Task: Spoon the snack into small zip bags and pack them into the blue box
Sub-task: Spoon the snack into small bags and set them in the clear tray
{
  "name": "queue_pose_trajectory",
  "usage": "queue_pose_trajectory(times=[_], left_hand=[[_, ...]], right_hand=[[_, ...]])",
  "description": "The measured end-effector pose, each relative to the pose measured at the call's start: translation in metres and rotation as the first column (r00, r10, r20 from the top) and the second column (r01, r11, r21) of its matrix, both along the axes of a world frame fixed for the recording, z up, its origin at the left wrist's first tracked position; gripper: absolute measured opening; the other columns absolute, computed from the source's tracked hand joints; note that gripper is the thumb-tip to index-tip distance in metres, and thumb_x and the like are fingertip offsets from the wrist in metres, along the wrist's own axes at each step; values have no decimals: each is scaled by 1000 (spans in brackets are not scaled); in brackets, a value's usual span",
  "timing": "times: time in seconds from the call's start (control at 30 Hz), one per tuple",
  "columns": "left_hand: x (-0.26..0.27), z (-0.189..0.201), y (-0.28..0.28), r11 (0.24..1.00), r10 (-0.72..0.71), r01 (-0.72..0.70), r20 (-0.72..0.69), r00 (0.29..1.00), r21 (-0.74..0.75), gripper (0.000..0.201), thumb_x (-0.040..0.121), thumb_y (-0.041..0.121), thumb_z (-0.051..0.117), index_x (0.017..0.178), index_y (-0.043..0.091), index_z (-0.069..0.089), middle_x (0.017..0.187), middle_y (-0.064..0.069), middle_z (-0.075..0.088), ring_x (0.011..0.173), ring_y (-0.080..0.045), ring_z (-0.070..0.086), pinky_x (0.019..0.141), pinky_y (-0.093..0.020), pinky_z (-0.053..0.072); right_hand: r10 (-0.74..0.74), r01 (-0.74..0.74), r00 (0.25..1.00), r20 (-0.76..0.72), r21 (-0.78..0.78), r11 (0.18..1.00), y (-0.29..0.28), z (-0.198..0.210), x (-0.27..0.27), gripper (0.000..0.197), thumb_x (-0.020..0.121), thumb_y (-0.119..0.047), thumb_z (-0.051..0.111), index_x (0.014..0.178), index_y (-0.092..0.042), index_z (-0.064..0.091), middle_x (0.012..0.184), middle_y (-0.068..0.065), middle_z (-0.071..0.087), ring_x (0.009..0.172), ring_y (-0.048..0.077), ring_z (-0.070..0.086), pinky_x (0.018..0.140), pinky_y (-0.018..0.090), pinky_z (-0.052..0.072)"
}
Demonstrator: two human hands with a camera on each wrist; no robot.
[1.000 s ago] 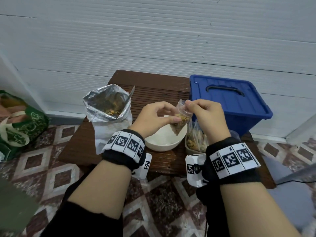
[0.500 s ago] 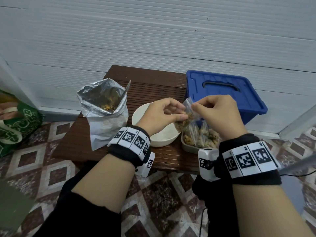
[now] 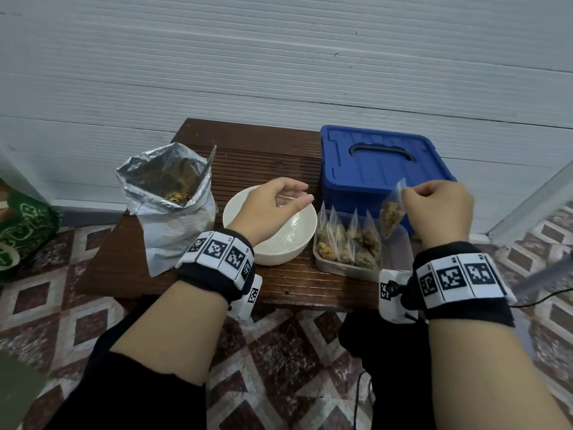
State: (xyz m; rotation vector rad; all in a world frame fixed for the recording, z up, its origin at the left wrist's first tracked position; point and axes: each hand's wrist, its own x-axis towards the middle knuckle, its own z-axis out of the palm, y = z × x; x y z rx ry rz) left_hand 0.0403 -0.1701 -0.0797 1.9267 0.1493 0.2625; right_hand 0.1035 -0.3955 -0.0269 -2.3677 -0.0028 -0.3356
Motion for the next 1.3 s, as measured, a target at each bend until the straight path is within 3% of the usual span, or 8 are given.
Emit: queue_pose_trajectory(times=[0.17,0.33,0.53,0.67,0.83,1.0,1.13,1.3], left_hand=[[0,-2,-1,1000,1,0,-18,1000,20,22,89,34,66,110,27,64,109,11,67,101,0,61,90,-18,47],[1,-4,0,999,1,0,-26,1000,39,20,90,34,65,110,28,64,109,11,66,102,-1,60,90,-18,47],[2,-7,3,999,15,-14,-26,1000,42,14,90,35,66,103,34,64,108,9,68,102,-4,62,95,-26,49],[1,-6,5,998,32,-31,-27,999,51,19,90,34,65,108,28,65,108,10,68,101,-3,62,90,-19,47],[1,-4,8,996,51,-48,-39,998,73,19,91,34,64,109,28,65,107,12,67,100,-1,62,83,-12,44],[0,-5,14,989,102,-95,-59,993,116,20,91,31,65,110,24,66,103,13,66,95,2,59,79,-8,41],[2,-10,21,969,142,-107,-148,979,222,27,88,27,69,114,21,64,103,11,66,93,-1,59,89,-19,44],[5,-20,23,849,109,64,-293,950,524,55,91,34,65,140,22,46,140,0,53,128,-17,47,108,-32,35]], right_hand=[[-105,107,994,23,-126,986,-3,-16,5,38,93,-26,53,59,-9,55,56,4,49,66,28,52,62,30,36],[-136,125,990,-43,-208,970,-1,-32,5,29,89,-23,53,65,-8,62,68,10,59,82,36,59,72,36,46],[-162,126,980,-111,-278,952,-3,-43,9,34,91,-33,55,72,-6,67,75,12,65,80,35,60,72,37,49],[-124,72,947,-296,-182,981,-9,-51,12,36,90,-34,59,67,-6,62,70,11,58,73,31,56,65,31,41],[-84,72,940,-330,-46,996,-12,-47,11,29,88,-31,64,70,-9,66,75,7,60,79,26,57,68,29,39],[-101,102,972,-214,-11,995,-9,-41,7,21,87,-32,65,74,-16,65,81,5,65,86,24,60,73,29,42],[14,-14,999,-30,6,1000,7,-32,2,23,87,-37,64,85,-16,71,88,3,70,91,24,62,86,37,48],[212,-213,976,56,14,977,36,-28,-10,21,87,-39,64,84,-19,72,78,-4,67,86,19,61,85,44,49]])
